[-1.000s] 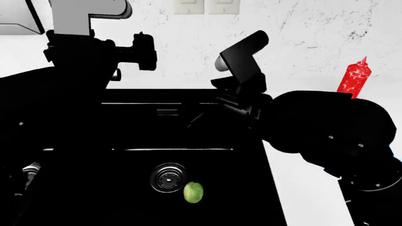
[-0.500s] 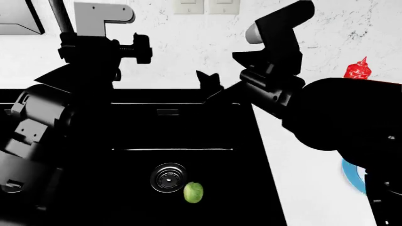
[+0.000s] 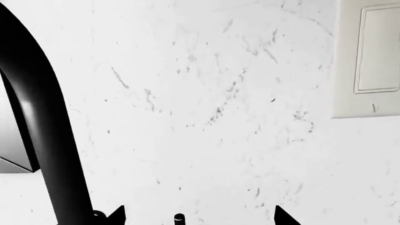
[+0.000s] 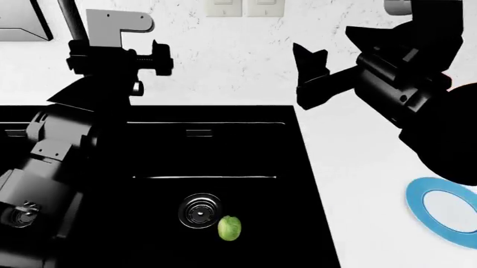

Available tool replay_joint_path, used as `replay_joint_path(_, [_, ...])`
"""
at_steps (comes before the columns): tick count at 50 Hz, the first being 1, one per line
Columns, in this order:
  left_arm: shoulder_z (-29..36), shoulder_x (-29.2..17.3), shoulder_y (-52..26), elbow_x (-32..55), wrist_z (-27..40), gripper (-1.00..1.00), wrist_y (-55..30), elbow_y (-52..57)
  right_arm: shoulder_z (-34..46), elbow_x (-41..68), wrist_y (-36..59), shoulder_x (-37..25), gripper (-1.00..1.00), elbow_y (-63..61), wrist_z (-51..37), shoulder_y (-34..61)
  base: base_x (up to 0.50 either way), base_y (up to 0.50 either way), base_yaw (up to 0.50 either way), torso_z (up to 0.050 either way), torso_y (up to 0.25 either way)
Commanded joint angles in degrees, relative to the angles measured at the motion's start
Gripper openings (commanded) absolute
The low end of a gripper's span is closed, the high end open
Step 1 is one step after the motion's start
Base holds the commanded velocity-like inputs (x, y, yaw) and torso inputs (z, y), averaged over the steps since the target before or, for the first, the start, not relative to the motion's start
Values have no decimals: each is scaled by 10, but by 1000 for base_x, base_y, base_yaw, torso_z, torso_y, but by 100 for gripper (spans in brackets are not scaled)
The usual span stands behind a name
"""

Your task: Pick the brussel sprout from the counter and place it in the sink. Then turn on the sink faucet.

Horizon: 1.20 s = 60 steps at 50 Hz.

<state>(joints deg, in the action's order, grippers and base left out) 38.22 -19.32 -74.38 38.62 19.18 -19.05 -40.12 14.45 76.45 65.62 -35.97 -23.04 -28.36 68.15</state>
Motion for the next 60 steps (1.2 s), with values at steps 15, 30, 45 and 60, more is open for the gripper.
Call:
replay_joint_path(15, [-18,96,-85,-82,-102,100,202,-348,-33,49,-2,-26,100,-43,-36,-12,0,0,0,0,0])
replay_joint_path(30, [-206,110,-81,-286,-106,100,180,-349,-33,54,-9,-28,100,-47,-32,-17,0,0,0,0,0])
replay_joint_path(45, [-298,126,-73,-350,-144,100,171,-349,-28,46,-16,-30,100,-50,-23,-24,0,0,0,0,0])
replay_joint_path(60, [-335,126,-71,-373,-135,100,162,-349,-29,49,-22,-34,100,-54,-22,-31,0,0,0,0,-50])
